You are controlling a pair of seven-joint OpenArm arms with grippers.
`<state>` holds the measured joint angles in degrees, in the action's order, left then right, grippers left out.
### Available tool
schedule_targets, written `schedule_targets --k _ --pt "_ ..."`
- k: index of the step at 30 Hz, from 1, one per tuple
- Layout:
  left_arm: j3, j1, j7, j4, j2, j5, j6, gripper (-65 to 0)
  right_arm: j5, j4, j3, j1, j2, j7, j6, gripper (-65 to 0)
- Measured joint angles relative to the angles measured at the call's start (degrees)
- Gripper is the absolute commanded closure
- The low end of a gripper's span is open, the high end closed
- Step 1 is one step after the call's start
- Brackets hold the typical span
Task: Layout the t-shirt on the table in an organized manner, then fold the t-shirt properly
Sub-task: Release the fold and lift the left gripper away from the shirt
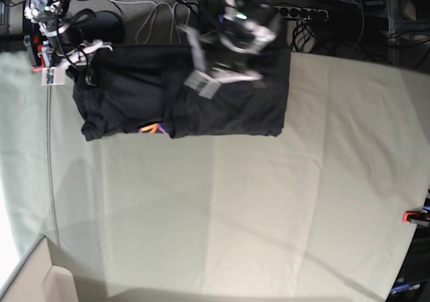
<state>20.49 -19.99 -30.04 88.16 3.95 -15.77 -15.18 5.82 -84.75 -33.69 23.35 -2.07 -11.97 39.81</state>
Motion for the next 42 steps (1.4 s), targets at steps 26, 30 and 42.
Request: schedule_targets --k 26,30,42 --pt "-23.71 -4.59 0.22 15.37 -5.29 0.72 0.35 -20.3 0.00 -6.45 -5.14 -4.79 -4.42 0.46 -0.04 -48.1" --pt "-31.45 -3.06 0.02 15.43 -4.87 9.88 0.33 -25.7 -0.28 -1.66 -5.40 -5.79 -2.67 0.22 0.02 -47.9" --pt "-40.48 -0.44 0.07 10.91 -5.03 17.59 0.57 -26.0 0.02 8.63 -4.24 -6.38 0.26 0.66 -0.24 -47.8"
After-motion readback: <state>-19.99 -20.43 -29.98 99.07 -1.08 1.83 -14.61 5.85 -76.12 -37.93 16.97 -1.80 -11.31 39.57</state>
